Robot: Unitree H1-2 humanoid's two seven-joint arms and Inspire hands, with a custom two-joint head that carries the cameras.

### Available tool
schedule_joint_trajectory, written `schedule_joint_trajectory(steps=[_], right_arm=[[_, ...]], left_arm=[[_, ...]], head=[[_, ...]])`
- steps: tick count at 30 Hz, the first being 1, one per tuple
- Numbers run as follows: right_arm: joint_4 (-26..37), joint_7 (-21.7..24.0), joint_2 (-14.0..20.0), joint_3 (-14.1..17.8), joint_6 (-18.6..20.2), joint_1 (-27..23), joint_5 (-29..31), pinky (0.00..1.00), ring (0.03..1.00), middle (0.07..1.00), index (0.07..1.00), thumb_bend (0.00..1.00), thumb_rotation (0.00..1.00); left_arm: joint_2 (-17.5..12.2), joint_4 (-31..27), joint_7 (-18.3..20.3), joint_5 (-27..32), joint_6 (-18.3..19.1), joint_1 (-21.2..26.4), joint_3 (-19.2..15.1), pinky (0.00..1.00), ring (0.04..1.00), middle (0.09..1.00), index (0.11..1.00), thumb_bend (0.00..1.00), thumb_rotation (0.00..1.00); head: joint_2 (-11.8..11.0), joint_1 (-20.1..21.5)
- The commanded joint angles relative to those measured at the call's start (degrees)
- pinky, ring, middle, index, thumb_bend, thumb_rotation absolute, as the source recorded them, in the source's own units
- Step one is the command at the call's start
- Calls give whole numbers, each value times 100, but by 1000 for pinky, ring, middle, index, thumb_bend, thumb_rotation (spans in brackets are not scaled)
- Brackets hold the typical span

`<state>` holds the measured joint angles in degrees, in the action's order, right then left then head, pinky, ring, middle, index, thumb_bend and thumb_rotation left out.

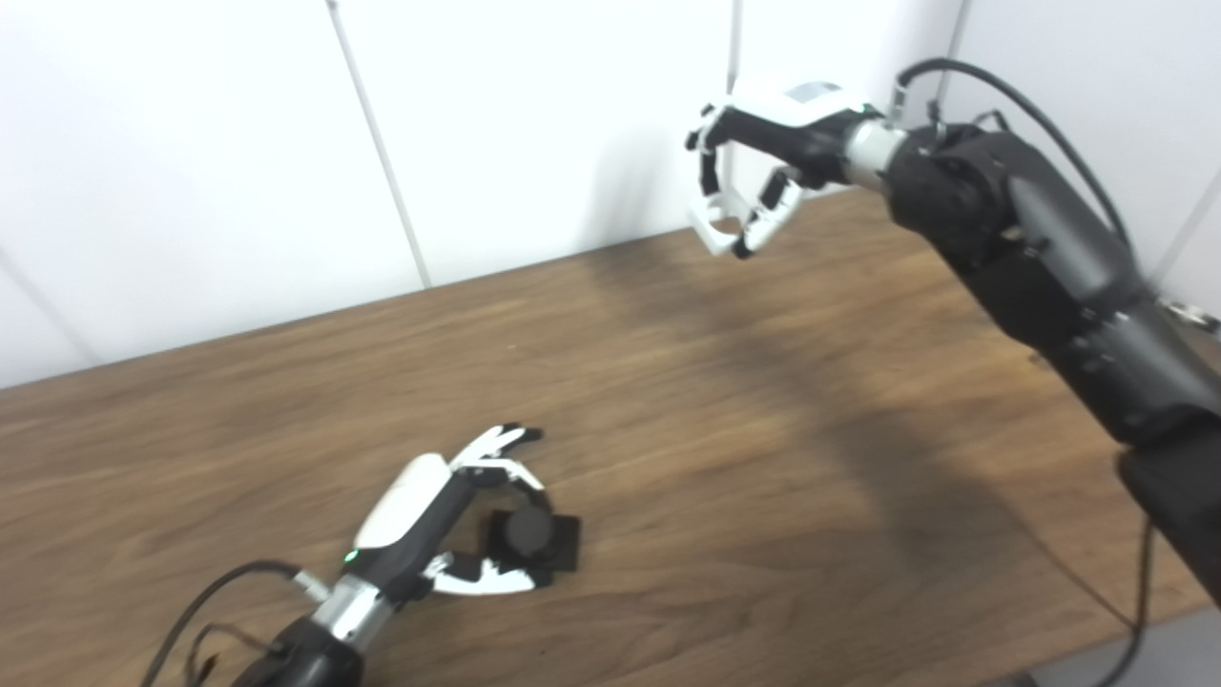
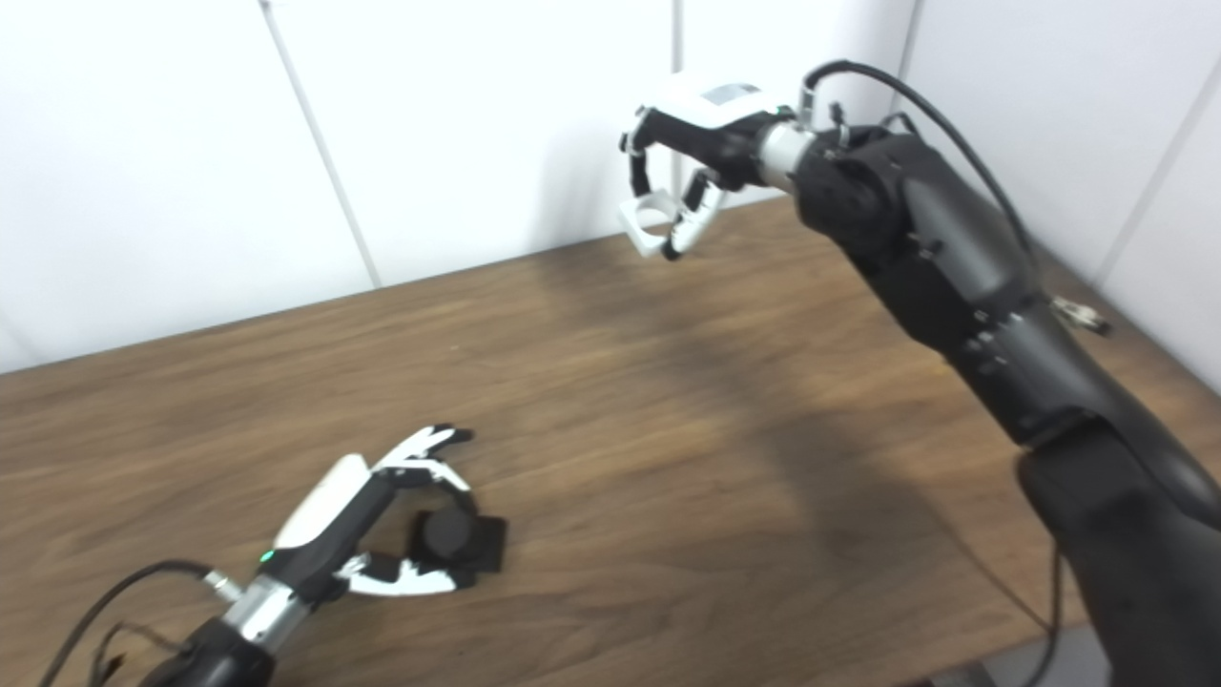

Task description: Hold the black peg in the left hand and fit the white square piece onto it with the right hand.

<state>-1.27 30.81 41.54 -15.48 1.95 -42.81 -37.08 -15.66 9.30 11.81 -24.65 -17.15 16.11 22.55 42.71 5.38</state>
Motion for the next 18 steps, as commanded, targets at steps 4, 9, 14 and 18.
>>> schedule_joint_trajectory(steps=[4,9,14,18], right_arm=[[369,23,21,144,-251,-116,262,849,886,830,478,522,137],[700,117,-9,150,-284,-1,402,813,882,825,480,522,137],[950,160,-71,144,-491,96,704,804,887,818,479,521,137],[1212,307,-117,116,-431,133,773,824,891,818,479,521,139]], left_arm=[[16,324,256,-311,468,5,158,836,976,932,491,523,67],[64,363,227,-421,503,41,200,849,977,936,491,522,71],[116,369,189,-433,521,33,185,855,975,933,491,522,72],[147,340,197,-421,572,28,183,867,978,934,491,522,72]], head=[[44,-389],[49,-640],[89,-753],[130,-774]])
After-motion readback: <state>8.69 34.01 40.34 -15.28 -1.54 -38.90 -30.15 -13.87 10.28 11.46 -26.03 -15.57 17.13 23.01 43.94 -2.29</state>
